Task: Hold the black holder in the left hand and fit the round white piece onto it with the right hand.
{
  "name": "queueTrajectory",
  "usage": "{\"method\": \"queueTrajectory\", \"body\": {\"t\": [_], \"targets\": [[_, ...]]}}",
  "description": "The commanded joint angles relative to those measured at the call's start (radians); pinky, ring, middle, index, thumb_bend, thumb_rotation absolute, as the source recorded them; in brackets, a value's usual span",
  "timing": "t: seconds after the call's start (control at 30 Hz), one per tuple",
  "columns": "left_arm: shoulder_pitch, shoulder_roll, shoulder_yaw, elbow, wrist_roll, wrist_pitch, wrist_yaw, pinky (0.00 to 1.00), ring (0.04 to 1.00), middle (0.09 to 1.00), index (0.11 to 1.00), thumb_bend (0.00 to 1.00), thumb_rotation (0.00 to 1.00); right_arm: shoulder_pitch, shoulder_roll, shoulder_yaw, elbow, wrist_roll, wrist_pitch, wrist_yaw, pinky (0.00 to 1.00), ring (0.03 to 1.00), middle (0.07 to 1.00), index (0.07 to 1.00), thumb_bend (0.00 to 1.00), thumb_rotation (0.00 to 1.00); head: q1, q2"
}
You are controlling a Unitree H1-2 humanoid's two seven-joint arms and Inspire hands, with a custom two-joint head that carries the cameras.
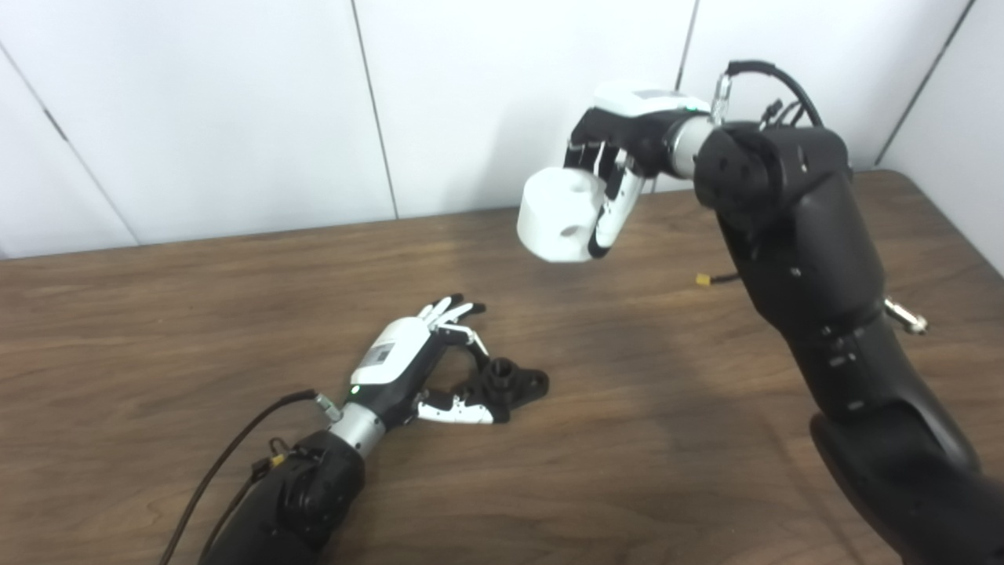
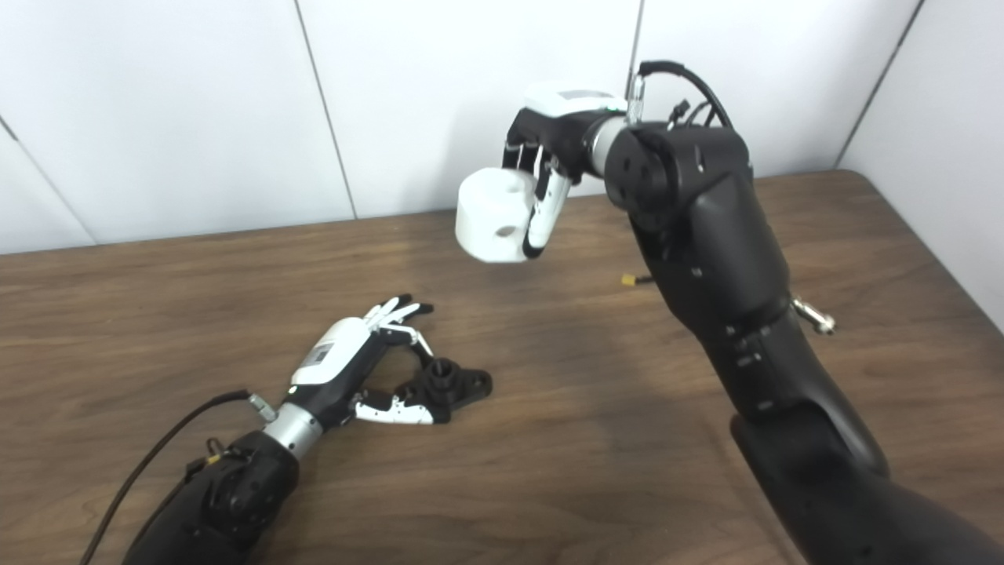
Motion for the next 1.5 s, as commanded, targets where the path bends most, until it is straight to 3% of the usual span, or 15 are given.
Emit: {"method": "queueTrajectory", "body": {"t": [0.0, 0.13, 0.23, 0.3, 0.4, 0.57, 0.63, 0.7, 1.07, 1.47], "targets": [[0.038, -0.018, -0.058, 0.063, 0.068, 0.08, -0.087, 1.0, 1.0, 0.921, 0.482, 0.52, 0.06, -0.029, -0.016, 0.005, -0.047, 0.008, -0.006, 0.006, 0.47, 0.665, 0.657, 0.48, 0.52, 0.14, 0.003, 0.0], [0.031, -0.023, -0.063, 0.073, 0.068, 0.083, -0.085, 1.0, 1.0, 0.923, 0.482, 0.52, 0.06, 0.008, -0.001, 0.03, -0.088, 0.005, -0.006, -0.019, 0.56, 0.707, 0.684, 0.48, 0.52, 0.13, 0.011, -0.001], [0.028, -0.025, -0.066, 0.076, 0.066, 0.085, -0.086, 1.0, 1.0, 0.925, 0.482, 0.52, 0.06, 0.043, 0.013, 0.039, -0.109, 0.003, -0.003, -0.035, 0.72, 0.754, 0.702, 0.48, 0.52, 0.14, 0.015, 0.0], [0.028, -0.027, -0.068, 0.072, 0.067, 0.089, -0.086, 1.0, 1.0, 0.924, 0.482, 0.52, 0.06, 0.065, 0.019, 0.038, -0.117, 0.016, -0.009, -0.056, 0.66, 0.742, 0.689, 0.48, 0.52, 0.14, 0.019, 0.0], [0.029, -0.029, -0.069, 0.069, 0.067, 0.091, -0.087, 1.0, 1.0, 0.921, 0.482, 0.52, 0.06, 0.092, 0.029, 0.045, -0.127, 0.003, -0.014, -0.072, 0.75, 0.784, 0.72, 0.481, 0.52, 0.14, 0.023, 0.002], [0.03, -0.033, -0.073, 0.062, 0.073, 0.097, -0.084, 1.0, 1.0, 0.919, 0.482, 0.52, 0.06, 0.128, 0.04, 0.052, -0.133, -0.002, -0.017, -0.091, 0.64, 0.738, 0.727, 0.481, 0.52, 0.13, 0.03, 0.006], [0.031, -0.034, -0.074, 0.058, 0.071, 0.099, -0.084, 1.0, 1.0, 0.919, 0.482, 0.52, 0.06, 0.139, 0.043, 0.058, -0.133, -0.003, -0.016, -0.092, 0.74, 0.759, 0.732, 0.482, 0.52, 0.13, 0.034, 0.008], [0.032, -0.035, -0.075, 0.054, 0.07, 0.105, -0.087, 1.0, 1.0, 0.919, 0.482, 0.52, 0.06, 0.149, 0.044, 0.065, -0.131, -0.008, -0.017, -0.095, 0.77, 0.775, 0.736, 0.482, 0.52, 0.13, 0.036, 0.009], [0.033, -0.036, -0.08, 0.04, 0.066, 0.113, -0.091, 1.0, 1.0, 0.922, 0.482, 0.52, 0.06, 0.192, 0.051, 0.093, -0.105, -0.012, -0.05, -0.15, 0.66, 0.768, 0.719, 0.481, 0.52, 0.13, 0.046, 0.014], [0.037, -0.036, -0.086, 0.016, 0.064, 0.133, -0.095, 1.0, 1.0, 0.922, 0.481, 0.52, 0.06, 0.217, 0.055, 0.095, -0.066, 0.018, -0.069, -0.213, 0.66, 0.766, 0.73, 0.48, 0.52, 0.14, 0.059, 0.022]]}}
